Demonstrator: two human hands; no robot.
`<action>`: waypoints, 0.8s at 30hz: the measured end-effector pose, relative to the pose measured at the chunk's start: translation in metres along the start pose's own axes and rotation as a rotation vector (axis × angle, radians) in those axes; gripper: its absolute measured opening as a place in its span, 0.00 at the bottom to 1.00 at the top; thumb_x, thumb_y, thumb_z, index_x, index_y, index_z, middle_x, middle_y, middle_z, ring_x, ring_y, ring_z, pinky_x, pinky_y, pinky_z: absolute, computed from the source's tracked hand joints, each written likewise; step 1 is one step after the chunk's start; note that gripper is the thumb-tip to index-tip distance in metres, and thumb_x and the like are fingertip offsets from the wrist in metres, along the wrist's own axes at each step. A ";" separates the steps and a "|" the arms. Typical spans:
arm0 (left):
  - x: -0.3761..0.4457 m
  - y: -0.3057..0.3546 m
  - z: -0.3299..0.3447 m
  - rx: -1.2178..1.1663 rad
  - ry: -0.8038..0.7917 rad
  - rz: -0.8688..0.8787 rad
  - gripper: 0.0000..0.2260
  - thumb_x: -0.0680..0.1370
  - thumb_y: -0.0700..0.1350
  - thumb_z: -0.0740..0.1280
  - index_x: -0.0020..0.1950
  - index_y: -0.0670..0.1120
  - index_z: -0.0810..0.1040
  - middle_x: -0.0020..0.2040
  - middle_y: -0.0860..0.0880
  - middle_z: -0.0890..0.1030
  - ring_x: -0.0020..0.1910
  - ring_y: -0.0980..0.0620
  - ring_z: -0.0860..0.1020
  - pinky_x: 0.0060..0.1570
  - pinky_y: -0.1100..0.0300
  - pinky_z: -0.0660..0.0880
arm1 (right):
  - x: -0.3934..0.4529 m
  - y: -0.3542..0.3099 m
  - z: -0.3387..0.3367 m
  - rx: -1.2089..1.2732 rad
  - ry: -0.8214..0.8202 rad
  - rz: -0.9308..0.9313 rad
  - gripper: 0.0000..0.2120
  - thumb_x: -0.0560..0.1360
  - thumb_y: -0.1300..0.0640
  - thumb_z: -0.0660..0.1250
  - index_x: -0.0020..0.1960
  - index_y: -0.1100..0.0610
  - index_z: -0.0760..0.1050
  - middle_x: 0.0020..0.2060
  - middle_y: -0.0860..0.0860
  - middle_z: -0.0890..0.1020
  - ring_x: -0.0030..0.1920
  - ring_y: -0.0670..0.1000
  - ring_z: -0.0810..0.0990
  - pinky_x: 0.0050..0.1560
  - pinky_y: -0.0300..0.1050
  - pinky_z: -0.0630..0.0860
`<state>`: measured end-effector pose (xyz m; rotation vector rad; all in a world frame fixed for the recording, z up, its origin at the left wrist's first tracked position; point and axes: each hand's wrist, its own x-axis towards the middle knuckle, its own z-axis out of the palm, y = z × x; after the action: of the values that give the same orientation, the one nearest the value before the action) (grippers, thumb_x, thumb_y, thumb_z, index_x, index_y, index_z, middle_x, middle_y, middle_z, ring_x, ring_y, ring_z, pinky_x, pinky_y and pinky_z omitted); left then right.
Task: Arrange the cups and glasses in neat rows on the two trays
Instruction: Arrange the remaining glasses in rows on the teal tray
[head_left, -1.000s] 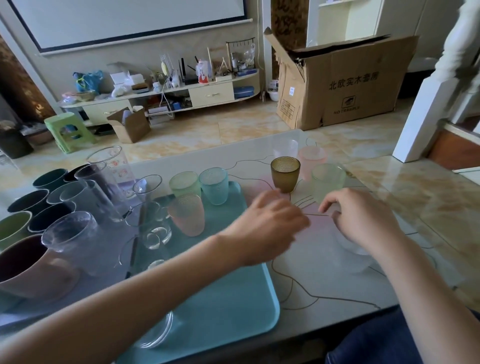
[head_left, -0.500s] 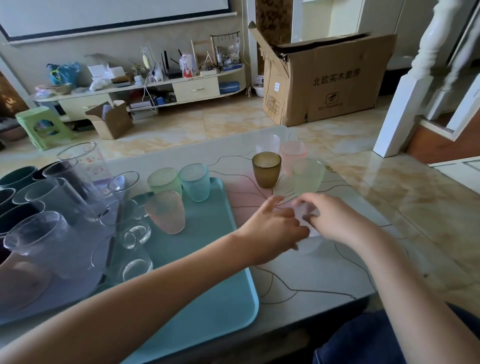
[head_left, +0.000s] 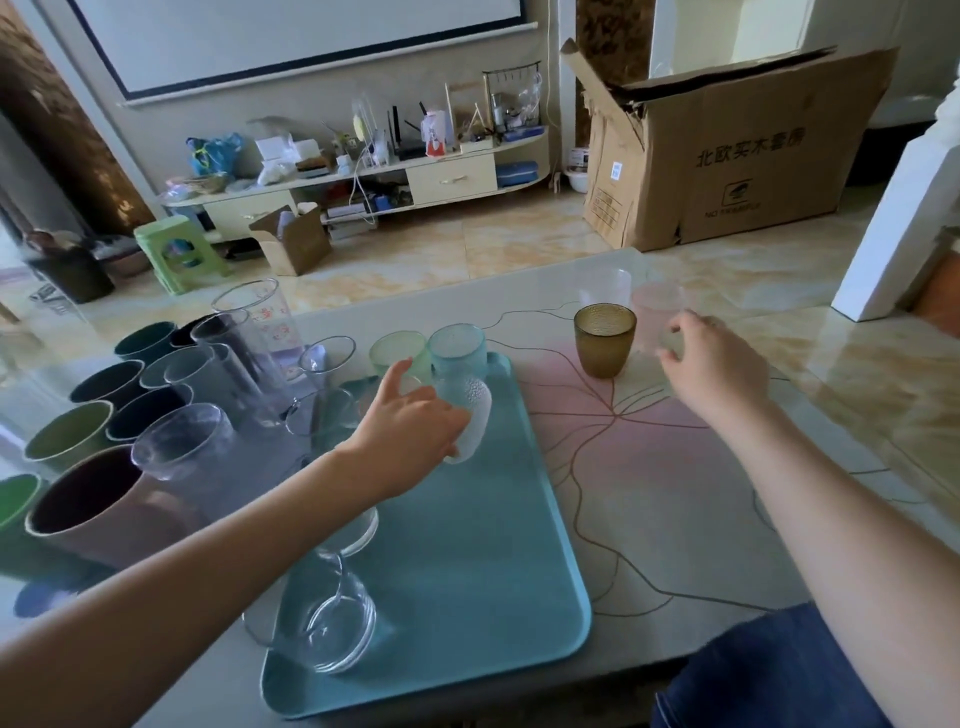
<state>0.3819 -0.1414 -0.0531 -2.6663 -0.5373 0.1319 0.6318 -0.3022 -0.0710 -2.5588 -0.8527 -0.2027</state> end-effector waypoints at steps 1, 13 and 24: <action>0.002 0.001 0.003 -0.005 -0.022 0.002 0.07 0.79 0.50 0.59 0.55 0.53 0.74 0.52 0.54 0.81 0.63 0.52 0.72 0.72 0.44 0.42 | 0.001 0.004 0.006 -0.027 -0.026 0.026 0.13 0.77 0.53 0.62 0.60 0.56 0.71 0.55 0.57 0.78 0.52 0.61 0.78 0.44 0.48 0.70; 0.043 0.002 -0.012 -0.235 0.204 -0.055 0.17 0.77 0.62 0.56 0.45 0.50 0.74 0.47 0.52 0.82 0.58 0.51 0.74 0.72 0.50 0.51 | 0.018 0.009 0.009 -0.110 -0.064 0.006 0.17 0.77 0.45 0.60 0.57 0.58 0.70 0.52 0.57 0.80 0.53 0.60 0.78 0.46 0.48 0.71; 0.200 0.073 -0.043 -0.381 0.301 0.032 0.13 0.75 0.44 0.64 0.59 0.47 0.70 0.60 0.47 0.75 0.62 0.46 0.71 0.65 0.50 0.62 | 0.047 0.016 0.003 -0.015 -0.199 0.066 0.24 0.78 0.59 0.53 0.73 0.45 0.58 0.55 0.59 0.79 0.52 0.60 0.80 0.56 0.51 0.73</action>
<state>0.5985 -0.1413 -0.0470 -2.9830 -0.4573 -0.3959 0.6789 -0.2871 -0.0667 -2.6484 -0.8385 0.0676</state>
